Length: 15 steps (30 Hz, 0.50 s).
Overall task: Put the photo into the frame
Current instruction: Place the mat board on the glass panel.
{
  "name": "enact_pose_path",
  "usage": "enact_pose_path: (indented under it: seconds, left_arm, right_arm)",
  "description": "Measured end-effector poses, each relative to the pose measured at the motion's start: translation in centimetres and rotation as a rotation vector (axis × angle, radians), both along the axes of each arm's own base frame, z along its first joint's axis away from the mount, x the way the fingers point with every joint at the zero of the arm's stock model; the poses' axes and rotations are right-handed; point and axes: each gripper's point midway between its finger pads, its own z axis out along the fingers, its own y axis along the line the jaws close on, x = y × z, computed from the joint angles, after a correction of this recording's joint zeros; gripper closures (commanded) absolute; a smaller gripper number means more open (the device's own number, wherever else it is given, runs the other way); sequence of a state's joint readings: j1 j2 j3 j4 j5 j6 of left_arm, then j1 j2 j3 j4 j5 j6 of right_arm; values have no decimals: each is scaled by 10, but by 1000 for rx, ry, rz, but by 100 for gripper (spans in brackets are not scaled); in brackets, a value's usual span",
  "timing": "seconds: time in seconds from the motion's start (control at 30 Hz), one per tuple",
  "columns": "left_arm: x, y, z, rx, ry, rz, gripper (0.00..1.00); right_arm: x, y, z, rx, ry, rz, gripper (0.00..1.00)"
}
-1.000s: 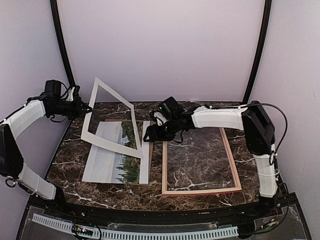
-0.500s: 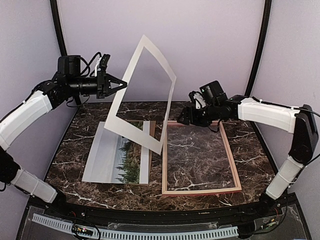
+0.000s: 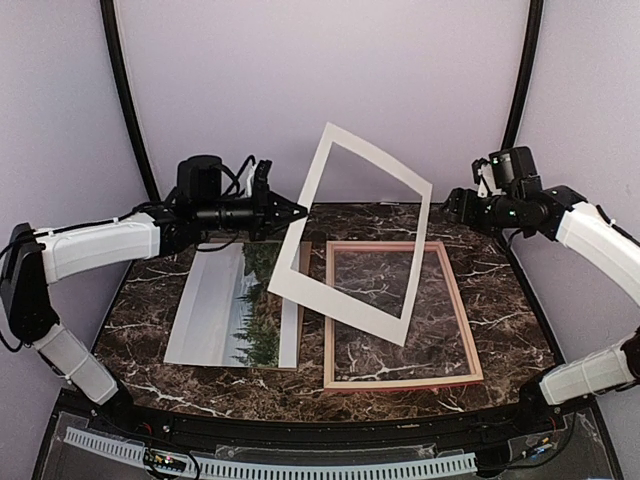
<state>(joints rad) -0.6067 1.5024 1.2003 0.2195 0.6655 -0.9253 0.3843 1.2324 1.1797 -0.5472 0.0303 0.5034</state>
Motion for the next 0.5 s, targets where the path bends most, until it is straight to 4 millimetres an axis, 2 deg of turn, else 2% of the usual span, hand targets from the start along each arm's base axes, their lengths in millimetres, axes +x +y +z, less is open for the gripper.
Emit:
enact_pose_path:
  seconds: [0.17,0.3,0.4,0.5]
  left_arm:
    - [9,-24,-99,67,217,37,100]
    - [7,-33,-165,121,344,78,100]
    - [3,-35,-196,145,396,113,100]
    - [0,-40,-209,153,417,141,100]
  right_arm:
    - [-1,-12,-22,-76,62,-33,23]
    - [-2,-18,-37,-121,98,-42,23]
    - [-5,-20,-48,-145,122,-41,23]
    - [-8,-22,-61,-166,152,-33,23]
